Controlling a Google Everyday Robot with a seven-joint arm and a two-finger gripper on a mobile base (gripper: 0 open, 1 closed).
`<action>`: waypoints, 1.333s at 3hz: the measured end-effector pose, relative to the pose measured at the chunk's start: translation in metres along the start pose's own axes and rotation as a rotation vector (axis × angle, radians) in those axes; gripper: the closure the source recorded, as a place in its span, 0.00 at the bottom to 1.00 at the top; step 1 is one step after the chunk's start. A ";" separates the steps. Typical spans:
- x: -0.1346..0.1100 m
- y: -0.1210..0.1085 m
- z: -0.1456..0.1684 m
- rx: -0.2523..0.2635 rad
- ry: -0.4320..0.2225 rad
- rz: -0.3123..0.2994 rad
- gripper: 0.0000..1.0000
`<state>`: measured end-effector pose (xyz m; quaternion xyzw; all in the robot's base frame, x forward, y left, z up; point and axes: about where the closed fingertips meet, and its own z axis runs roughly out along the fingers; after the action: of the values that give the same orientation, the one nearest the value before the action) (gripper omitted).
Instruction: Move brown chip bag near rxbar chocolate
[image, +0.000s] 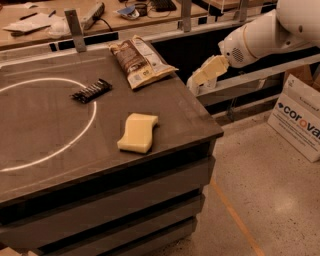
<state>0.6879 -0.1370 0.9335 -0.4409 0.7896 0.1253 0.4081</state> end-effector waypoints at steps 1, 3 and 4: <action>-0.014 -0.002 0.018 -0.005 -0.111 -0.028 0.00; -0.048 -0.009 0.076 -0.056 -0.308 -0.062 0.00; -0.061 -0.003 0.116 -0.061 -0.333 -0.062 0.00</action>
Offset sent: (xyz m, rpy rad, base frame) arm 0.0721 0.0657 -0.0030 0.2791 -0.2601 0.1603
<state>0.7687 -0.0378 0.9067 -0.4505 0.6929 0.2075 0.5234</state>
